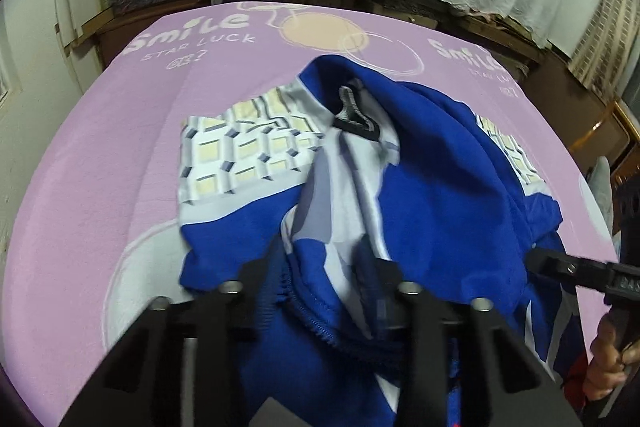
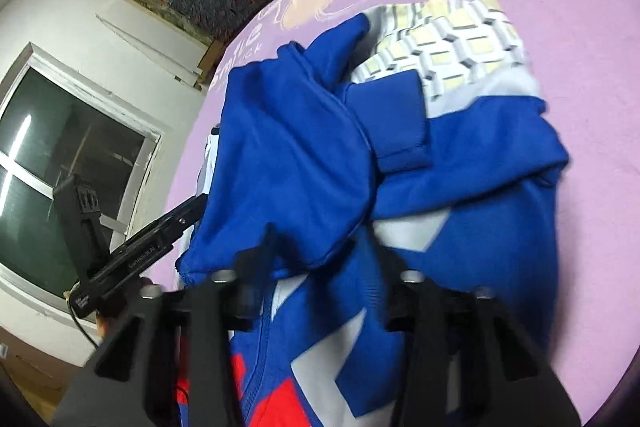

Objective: Fold large clothes

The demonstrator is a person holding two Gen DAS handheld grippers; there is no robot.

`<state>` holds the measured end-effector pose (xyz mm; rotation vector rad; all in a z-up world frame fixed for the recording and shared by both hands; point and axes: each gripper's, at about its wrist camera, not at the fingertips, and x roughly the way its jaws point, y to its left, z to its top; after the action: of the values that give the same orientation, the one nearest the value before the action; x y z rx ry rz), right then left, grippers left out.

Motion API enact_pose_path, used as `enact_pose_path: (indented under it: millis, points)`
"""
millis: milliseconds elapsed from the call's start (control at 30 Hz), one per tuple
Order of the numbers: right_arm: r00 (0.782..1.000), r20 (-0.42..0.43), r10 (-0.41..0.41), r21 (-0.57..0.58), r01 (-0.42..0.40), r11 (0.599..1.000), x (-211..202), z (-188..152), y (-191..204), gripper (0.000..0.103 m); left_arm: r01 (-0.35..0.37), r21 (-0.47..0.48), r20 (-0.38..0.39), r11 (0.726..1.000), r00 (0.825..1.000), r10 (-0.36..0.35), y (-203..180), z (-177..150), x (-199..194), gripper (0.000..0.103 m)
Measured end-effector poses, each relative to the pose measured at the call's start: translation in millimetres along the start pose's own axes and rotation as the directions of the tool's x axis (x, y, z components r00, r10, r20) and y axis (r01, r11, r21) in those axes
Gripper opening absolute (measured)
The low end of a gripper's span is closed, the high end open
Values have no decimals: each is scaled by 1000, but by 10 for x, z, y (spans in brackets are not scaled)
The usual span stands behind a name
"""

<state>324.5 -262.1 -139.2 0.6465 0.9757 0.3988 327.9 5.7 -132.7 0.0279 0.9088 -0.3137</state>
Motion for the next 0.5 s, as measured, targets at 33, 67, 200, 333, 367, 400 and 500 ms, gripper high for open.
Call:
enact_pose_path:
  millis: [33,67,200,333,367,400,500]
  points:
    - [1000,1,-4,-5,4,1000,28,22,20,16,-22,12,13,1000,1000,22,-31,-1,2,28]
    - [1000,8,-6,-11,6,1000,26,42,42,8,-38,18,21,999,999,37,-46,3,2,19]
    - [992,116,-46,-87,56,995,-167,141,225,7,-46,-22,53,999,997,47,-7,136,-77,11]
    - [973,224,-54,-193,98,976,-500,277,488,7,-53,-26,89,998,994,55,-30,293,-148,11]
    - [970,229,-77,-198,123,973,-499,285,486,7,-72,-10,83,997,994,72,-71,293,-105,11]
    - [969,214,-123,-186,164,969,-459,258,426,7,-109,13,66,994,992,108,-115,265,-25,11]
    - [979,103,-174,-67,181,981,-210,191,52,7,-136,40,-14,990,991,136,-128,131,218,13]
